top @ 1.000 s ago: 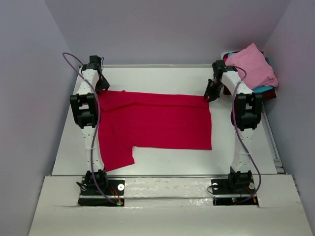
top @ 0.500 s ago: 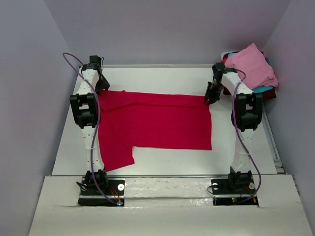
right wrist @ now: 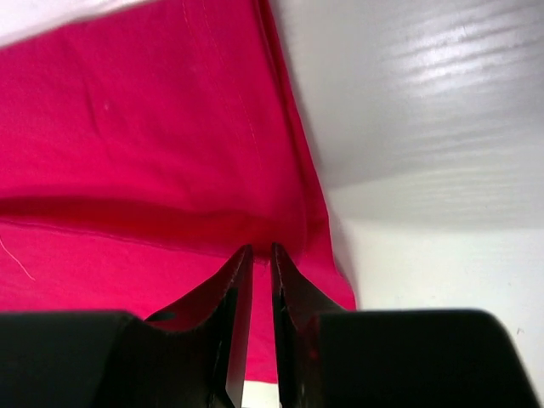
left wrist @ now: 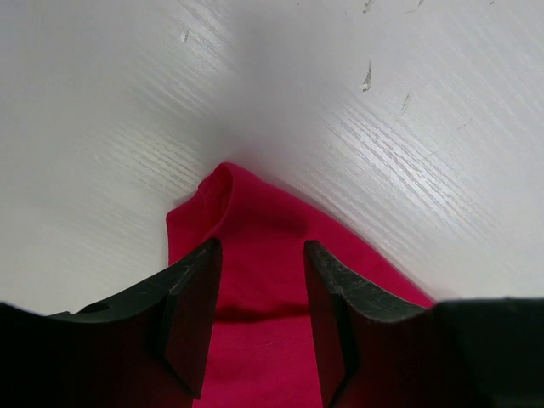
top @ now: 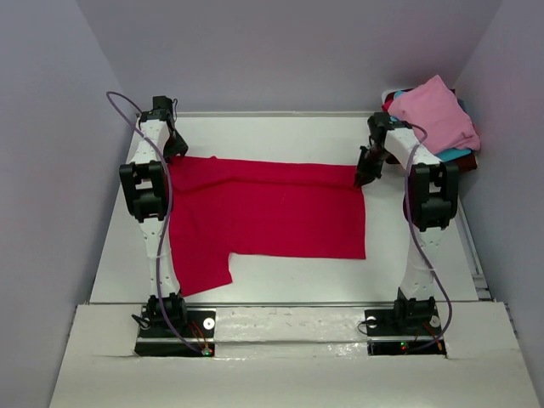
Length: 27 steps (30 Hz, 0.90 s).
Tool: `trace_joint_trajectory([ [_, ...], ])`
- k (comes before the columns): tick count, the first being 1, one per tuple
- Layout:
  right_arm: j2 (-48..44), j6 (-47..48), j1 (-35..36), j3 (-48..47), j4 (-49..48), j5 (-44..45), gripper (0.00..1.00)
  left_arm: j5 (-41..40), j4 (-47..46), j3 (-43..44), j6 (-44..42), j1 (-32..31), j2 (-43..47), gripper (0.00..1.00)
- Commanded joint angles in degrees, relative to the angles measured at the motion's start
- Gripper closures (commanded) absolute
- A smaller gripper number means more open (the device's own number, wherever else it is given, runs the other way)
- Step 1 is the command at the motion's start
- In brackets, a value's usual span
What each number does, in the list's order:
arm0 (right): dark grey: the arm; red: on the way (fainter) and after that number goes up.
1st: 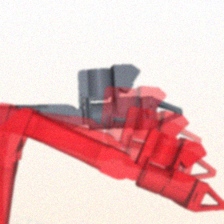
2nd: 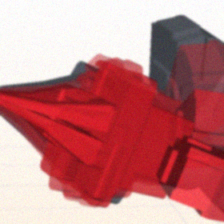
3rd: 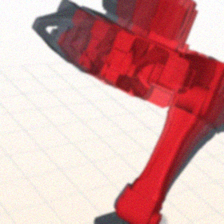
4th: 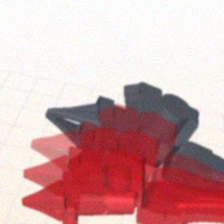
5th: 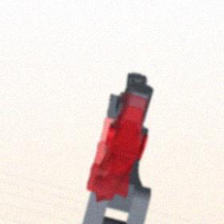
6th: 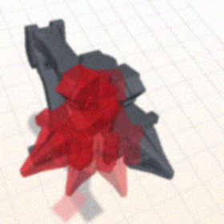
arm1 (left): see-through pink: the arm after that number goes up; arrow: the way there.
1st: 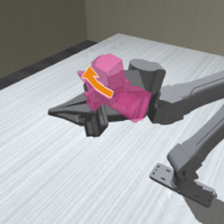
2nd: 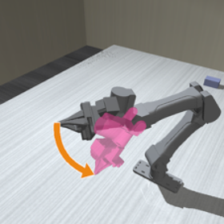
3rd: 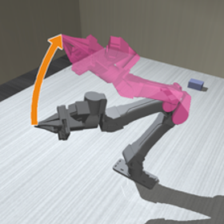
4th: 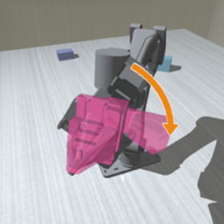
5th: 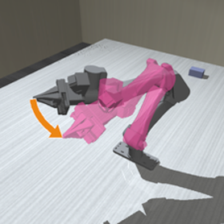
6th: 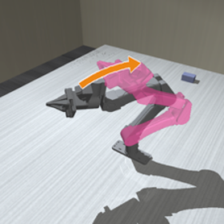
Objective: Fold and stack the t-shirts
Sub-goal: Fold the tshirt
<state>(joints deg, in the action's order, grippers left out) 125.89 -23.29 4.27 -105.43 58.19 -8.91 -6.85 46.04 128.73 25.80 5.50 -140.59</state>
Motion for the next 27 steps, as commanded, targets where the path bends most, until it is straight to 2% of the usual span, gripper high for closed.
trace_joint_trajectory([
  [1, -4.8, 1.1, 0.6, 1.8, -0.7, -0.7, 0.80, 0.0, 0.5, 1.8, 0.2, 0.3, 3.9, 0.45],
  [14, -7.1, 1.8, 0.6, 7.7, -2.3, -1.6, 0.80, 0.2, 0.7, 0.8, -0.4, 0.3, 4.4, 0.45],
  [27, -7.3, 1.6, 1.1, 7.3, -2.0, -2.1, 0.81, 0.3, 0.6, 0.6, -0.8, 0.3, 4.7, 0.45],
])
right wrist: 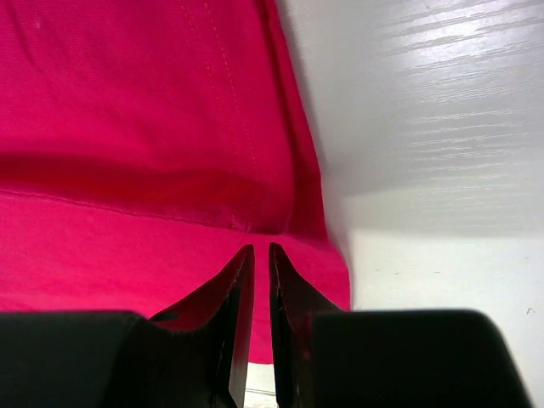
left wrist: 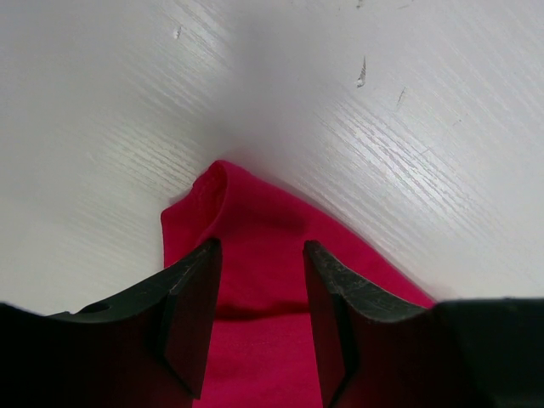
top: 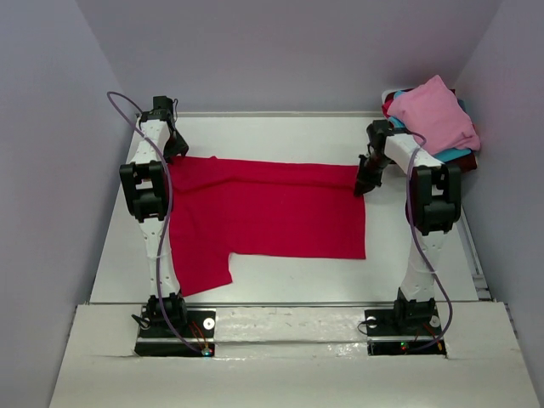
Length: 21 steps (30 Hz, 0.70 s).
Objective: Fold and stack the t-shirts
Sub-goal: Fold the tshirt
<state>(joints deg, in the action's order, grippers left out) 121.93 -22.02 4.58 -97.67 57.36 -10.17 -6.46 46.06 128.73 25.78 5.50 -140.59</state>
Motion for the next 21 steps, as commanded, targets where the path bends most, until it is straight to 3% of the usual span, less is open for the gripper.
trace_joint_trajectory([
  [1, -3.7, 0.2, 0.8, -1.2, -0.9, -0.8, 0.81, -0.1, 0.7, 0.6, -0.7, 0.3, 4.7, 0.45],
  [21, 4.0, -1.6, 0.8, -13.8, 1.5, -1.9, 0.76, 0.0, 0.8, 0.4, -0.6, 0.3, 4.9, 0.45],
])
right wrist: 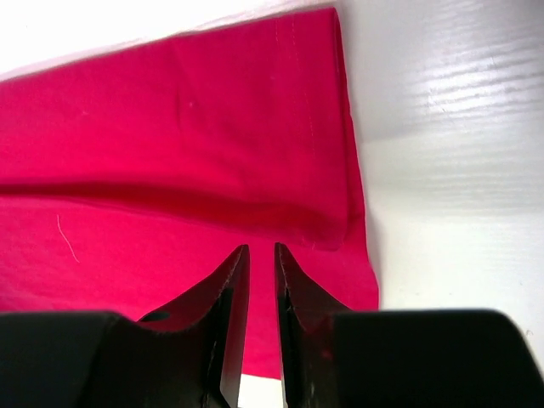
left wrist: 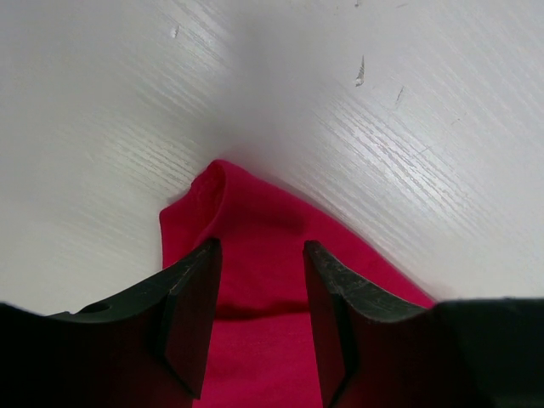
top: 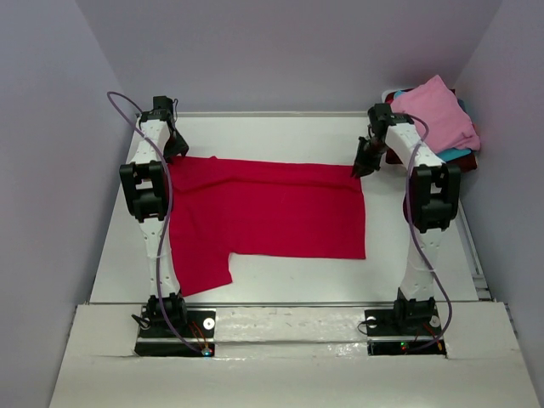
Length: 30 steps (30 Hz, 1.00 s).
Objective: Fold and stack the t-shirts
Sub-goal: Fold the tshirt
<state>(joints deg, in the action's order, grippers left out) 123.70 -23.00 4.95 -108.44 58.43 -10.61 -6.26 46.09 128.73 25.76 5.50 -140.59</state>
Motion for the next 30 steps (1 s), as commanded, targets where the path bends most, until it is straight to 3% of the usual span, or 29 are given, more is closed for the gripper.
trace_joint_trajectory([
  [1, 3.4, -0.7, 0.4, -3.4, 0.4, -1.8, 0.76, -0.2, 0.7, 0.4, -0.5, 0.3, 5.0, 0.45],
  [7, 5.0, -0.6, 1.5, -2.6, -0.2, -2.7, 0.76, -0.2, 0.8, 0.3, -0.5, 0.3, 5.1, 0.45],
  [23, -2.4, 1.1, 1.6, 9.8, -2.3, -2.3, 0.76, -0.2, 0.9, 0.5, -0.5, 0.3, 4.8, 0.45],
  [30, -1.7, 0.9, 1.6, 9.0, -2.5, -2.7, 0.76, -1.9, 0.4, 0.0, -1.5, 0.3, 8.0, 0.45],
])
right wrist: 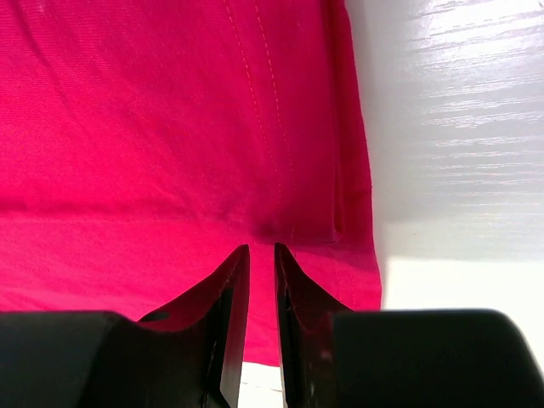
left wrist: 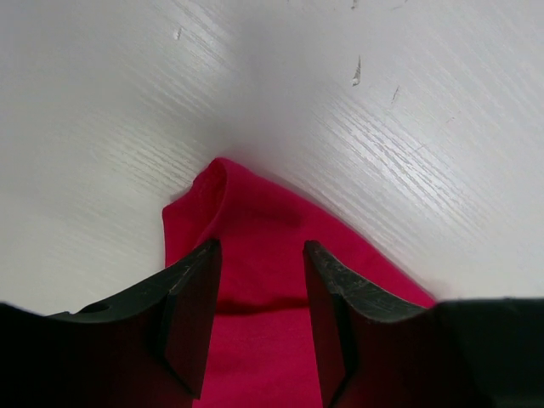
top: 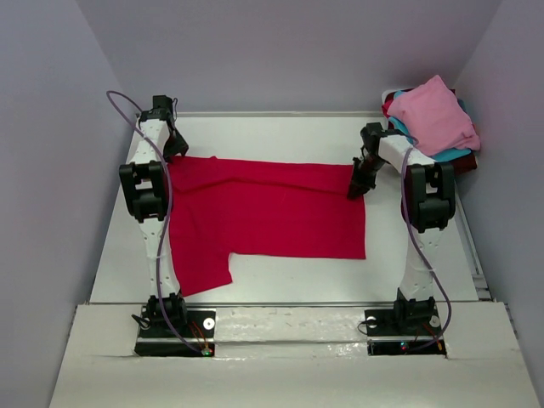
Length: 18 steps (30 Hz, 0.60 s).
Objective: Fold and stack the t-shirts
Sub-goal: Fold the tshirt
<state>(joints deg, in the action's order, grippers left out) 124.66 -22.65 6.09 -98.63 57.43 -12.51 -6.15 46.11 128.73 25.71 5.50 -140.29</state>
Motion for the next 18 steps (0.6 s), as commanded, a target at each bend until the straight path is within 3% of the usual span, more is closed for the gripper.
trace_joint_trajectory([
  [1, -2.6, 0.3, 0.4, -1.2, -1.4, -0.8, 0.76, -1.9, 0.2, -0.1, -1.7, 0.3, 8.8, 0.45],
  [18, 2.6, -4.4, 0.4, -15.7, -0.8, -2.9, 0.76, 3.1, -1.3, -7.3, -2.6, -1.4, 11.6, 0.45],
])
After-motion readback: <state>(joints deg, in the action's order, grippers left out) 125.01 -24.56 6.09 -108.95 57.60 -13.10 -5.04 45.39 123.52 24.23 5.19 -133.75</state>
